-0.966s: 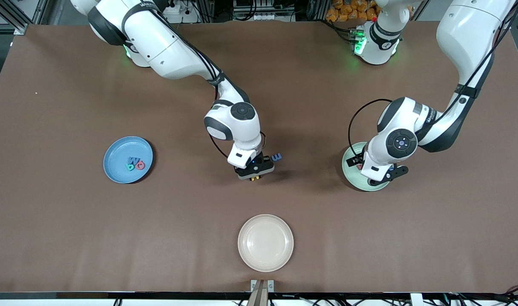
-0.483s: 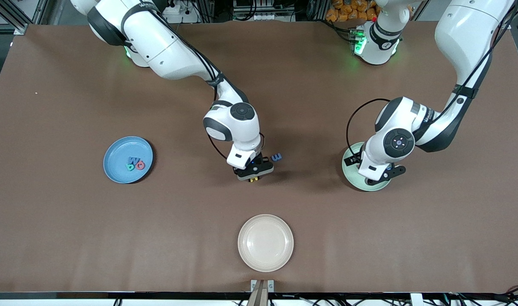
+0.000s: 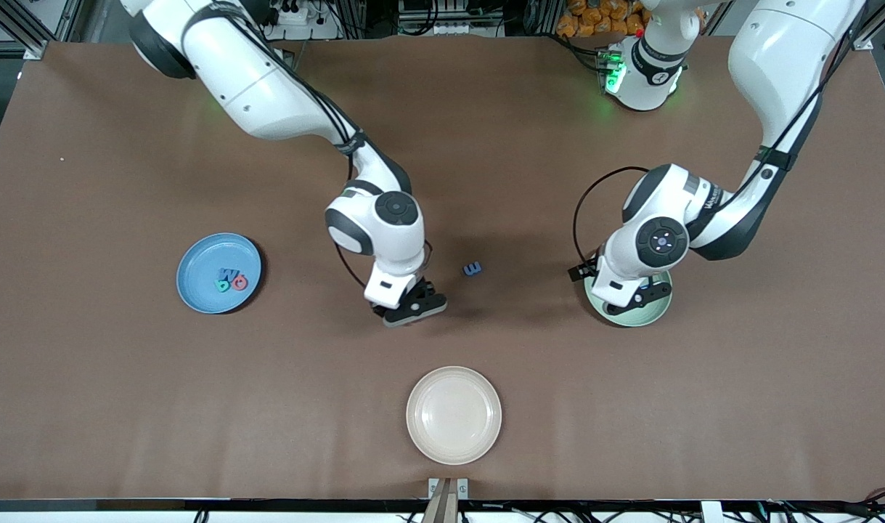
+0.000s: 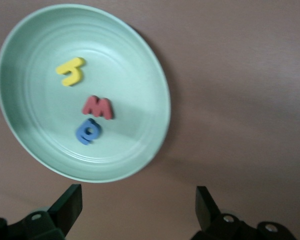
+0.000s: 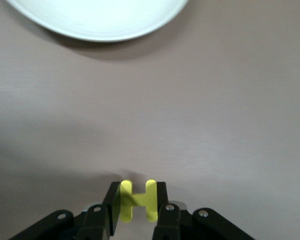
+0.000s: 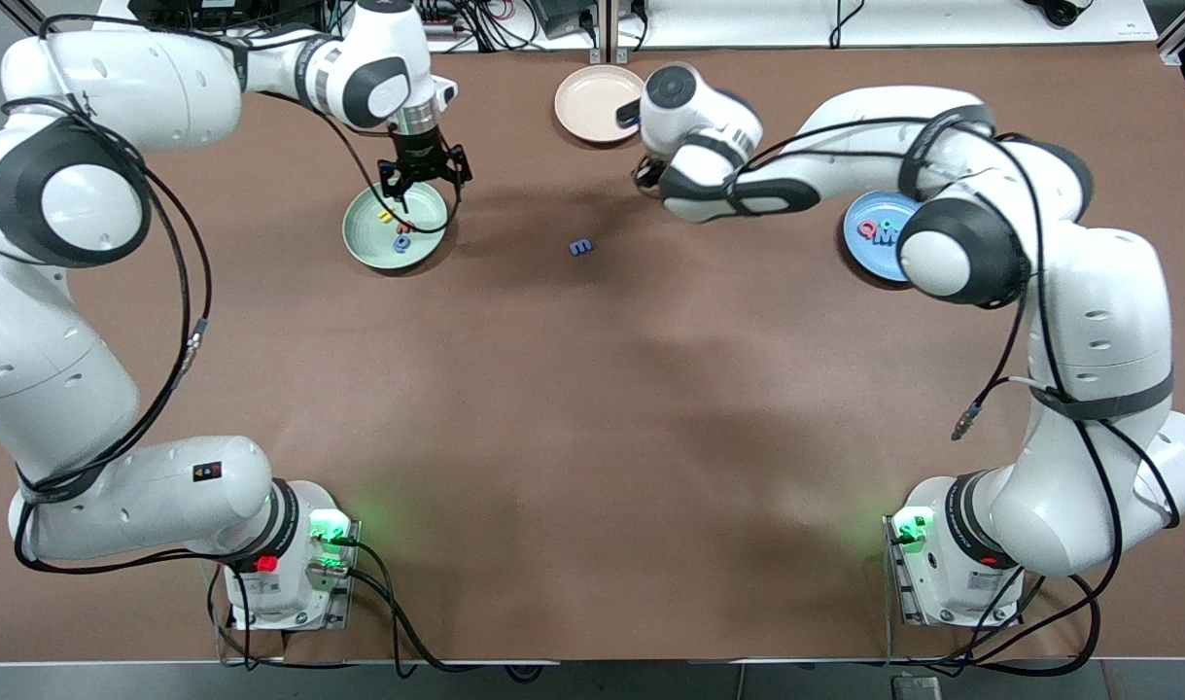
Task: Sort uppercase to blue plate, lowercase to green plate
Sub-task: 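Carry H to the blue plate while the left gripper reaches blue m, then drop H on the blue plate while the left gripper grasps m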
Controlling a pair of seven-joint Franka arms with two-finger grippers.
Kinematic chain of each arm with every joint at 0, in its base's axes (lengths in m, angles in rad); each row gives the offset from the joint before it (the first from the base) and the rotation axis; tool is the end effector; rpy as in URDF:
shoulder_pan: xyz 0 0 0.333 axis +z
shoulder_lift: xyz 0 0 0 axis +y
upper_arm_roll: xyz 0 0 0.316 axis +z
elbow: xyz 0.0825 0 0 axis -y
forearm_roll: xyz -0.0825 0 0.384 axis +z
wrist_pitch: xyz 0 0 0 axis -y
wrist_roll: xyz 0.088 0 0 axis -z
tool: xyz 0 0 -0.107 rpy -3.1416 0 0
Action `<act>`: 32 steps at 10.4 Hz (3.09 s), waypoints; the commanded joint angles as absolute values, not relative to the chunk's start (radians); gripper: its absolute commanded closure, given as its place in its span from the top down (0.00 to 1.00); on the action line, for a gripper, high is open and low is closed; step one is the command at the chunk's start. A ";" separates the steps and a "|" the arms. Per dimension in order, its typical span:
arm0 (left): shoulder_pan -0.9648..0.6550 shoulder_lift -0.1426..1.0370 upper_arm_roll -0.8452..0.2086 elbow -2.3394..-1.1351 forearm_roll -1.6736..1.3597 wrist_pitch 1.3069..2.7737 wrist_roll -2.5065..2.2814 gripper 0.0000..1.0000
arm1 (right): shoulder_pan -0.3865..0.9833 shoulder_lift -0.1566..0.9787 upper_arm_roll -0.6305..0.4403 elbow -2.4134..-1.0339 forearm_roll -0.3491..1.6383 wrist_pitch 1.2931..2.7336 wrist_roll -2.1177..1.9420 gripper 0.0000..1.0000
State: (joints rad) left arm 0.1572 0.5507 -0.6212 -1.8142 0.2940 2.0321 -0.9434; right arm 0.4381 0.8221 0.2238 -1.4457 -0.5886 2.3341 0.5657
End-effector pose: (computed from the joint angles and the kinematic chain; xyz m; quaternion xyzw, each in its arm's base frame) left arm 0.5733 -0.2402 0.2670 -0.9782 -0.1752 0.1031 0.0422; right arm 0.6029 0.4175 0.2149 0.9683 0.2010 0.1204 0.0869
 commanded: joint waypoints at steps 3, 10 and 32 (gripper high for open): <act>-0.035 0.705 -0.608 -1.639 0.290 2.031 -1.158 1.00 | 0.229 0.581 0.247 -1.667 -0.480 2.181 0.251 0.22; -0.368 0.822 -0.426 -1.520 0.285 2.166 -1.373 1.00 | 0.006 0.223 0.172 -2.153 -0.268 2.317 -0.050 0.22; -0.453 0.834 -0.344 -1.551 0.331 2.319 -1.364 1.00 | 0.029 0.284 -0.069 -2.319 0.156 2.682 -0.316 0.75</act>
